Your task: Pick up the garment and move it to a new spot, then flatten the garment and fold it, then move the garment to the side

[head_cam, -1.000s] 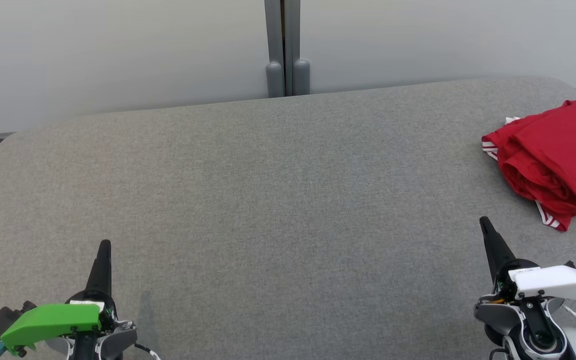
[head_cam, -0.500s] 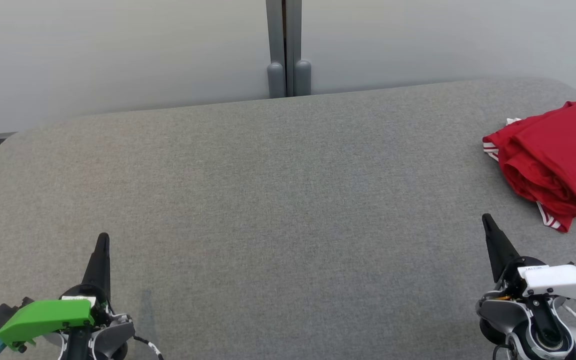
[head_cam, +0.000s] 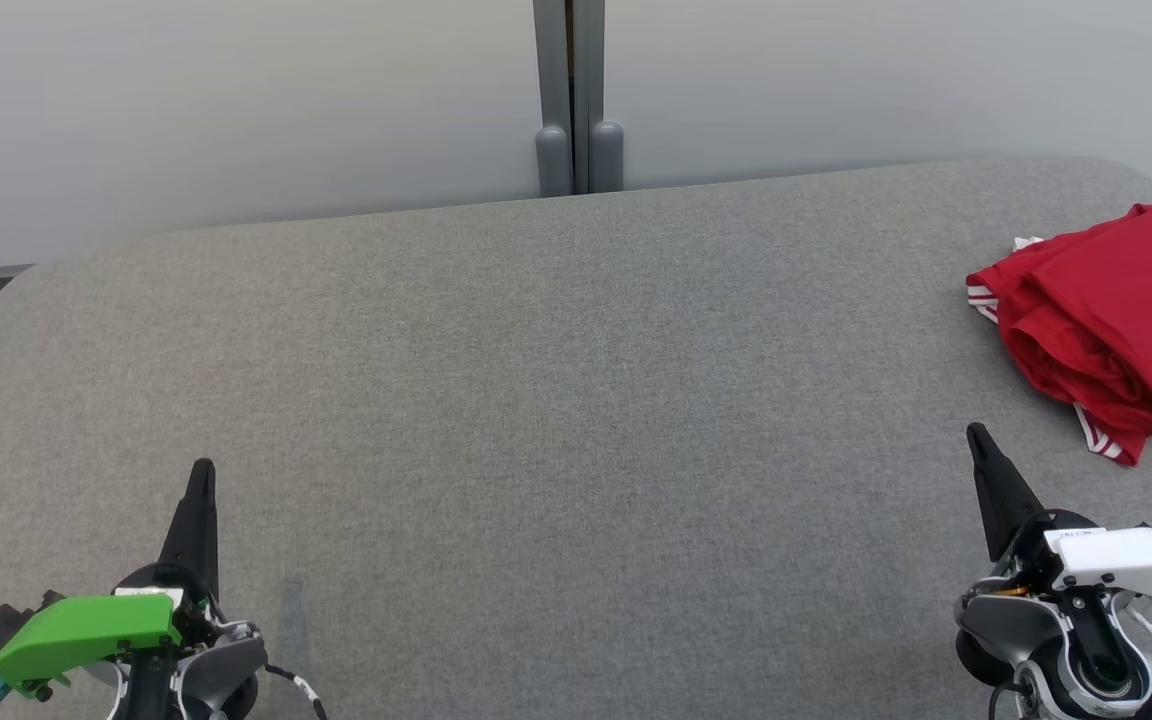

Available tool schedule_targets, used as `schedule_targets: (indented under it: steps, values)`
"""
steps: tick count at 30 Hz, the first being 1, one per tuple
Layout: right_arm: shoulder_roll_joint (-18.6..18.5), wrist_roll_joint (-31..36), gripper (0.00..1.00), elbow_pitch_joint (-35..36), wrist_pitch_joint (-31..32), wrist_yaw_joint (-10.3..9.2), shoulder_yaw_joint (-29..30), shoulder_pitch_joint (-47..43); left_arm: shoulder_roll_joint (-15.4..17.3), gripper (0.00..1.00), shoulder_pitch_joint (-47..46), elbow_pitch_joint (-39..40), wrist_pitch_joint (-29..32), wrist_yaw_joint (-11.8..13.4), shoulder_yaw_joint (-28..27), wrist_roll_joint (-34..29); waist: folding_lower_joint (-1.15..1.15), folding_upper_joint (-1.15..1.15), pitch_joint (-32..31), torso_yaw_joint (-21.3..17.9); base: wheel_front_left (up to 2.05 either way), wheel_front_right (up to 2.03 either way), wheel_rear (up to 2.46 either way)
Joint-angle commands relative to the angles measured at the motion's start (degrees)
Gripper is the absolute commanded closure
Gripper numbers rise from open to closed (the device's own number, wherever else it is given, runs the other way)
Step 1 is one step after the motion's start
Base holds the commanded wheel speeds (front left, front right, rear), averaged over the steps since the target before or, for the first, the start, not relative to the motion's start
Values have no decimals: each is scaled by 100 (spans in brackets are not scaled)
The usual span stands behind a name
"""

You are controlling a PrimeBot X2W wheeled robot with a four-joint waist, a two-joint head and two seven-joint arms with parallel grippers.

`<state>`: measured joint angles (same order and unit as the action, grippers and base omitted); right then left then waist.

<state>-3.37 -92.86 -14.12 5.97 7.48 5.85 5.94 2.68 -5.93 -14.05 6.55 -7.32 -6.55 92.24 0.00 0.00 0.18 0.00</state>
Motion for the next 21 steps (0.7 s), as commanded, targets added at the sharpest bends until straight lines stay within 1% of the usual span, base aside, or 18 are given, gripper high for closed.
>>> schedule_targets:
  steps: [1,21]
  values:
    - [-7,-20,100,28,20,2,11,35,39,100,-67,-8,24,-41,-18,24,0,0,0,0,0,0,0]
    - [8,6,100,27,38,2,28,36,38,100,-67,-7,25,-41,-17,23,0,0,0,0,0,0,0]
